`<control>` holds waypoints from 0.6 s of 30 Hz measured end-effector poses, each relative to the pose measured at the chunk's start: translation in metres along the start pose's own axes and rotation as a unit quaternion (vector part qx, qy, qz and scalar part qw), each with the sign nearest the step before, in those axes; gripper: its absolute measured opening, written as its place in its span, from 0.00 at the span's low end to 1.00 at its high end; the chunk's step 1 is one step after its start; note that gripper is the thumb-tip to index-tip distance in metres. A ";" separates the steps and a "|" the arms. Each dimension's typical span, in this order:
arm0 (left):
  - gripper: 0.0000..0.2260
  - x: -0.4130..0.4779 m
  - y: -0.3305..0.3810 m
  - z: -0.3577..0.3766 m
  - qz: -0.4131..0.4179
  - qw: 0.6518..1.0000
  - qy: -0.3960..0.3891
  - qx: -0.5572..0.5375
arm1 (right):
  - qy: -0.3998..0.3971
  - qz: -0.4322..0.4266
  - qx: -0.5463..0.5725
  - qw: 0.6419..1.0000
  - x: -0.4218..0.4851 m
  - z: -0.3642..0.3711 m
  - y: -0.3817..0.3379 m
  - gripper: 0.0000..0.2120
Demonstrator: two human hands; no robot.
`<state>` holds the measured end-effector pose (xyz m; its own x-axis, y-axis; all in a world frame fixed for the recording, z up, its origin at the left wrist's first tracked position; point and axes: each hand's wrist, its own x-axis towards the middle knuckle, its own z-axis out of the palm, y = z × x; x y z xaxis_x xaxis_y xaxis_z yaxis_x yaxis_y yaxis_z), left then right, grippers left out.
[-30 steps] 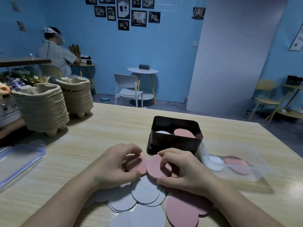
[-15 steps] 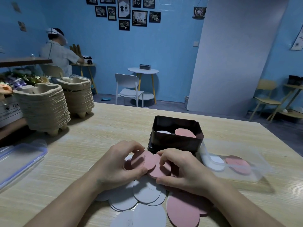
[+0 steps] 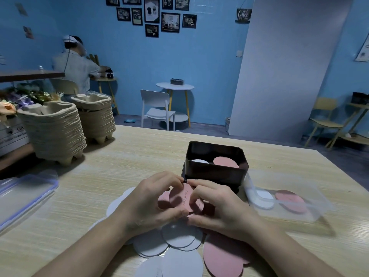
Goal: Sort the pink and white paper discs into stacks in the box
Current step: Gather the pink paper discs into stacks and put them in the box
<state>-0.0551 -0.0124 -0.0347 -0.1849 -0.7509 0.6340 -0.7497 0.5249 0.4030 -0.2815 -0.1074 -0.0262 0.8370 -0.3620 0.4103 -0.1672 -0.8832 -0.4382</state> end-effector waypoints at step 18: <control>0.21 -0.004 -0.006 -0.001 -0.035 0.994 -0.018 -0.101 | 0.069 -0.012 0.040 0.997 0.000 -0.001 0.003 0.15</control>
<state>-0.0498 -0.0123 -0.0391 -0.1626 -0.7999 0.5777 -0.6185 0.5388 0.5719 -0.2826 -0.1098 -0.0267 0.7593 -0.3831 0.5260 -0.1013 -0.8680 -0.4861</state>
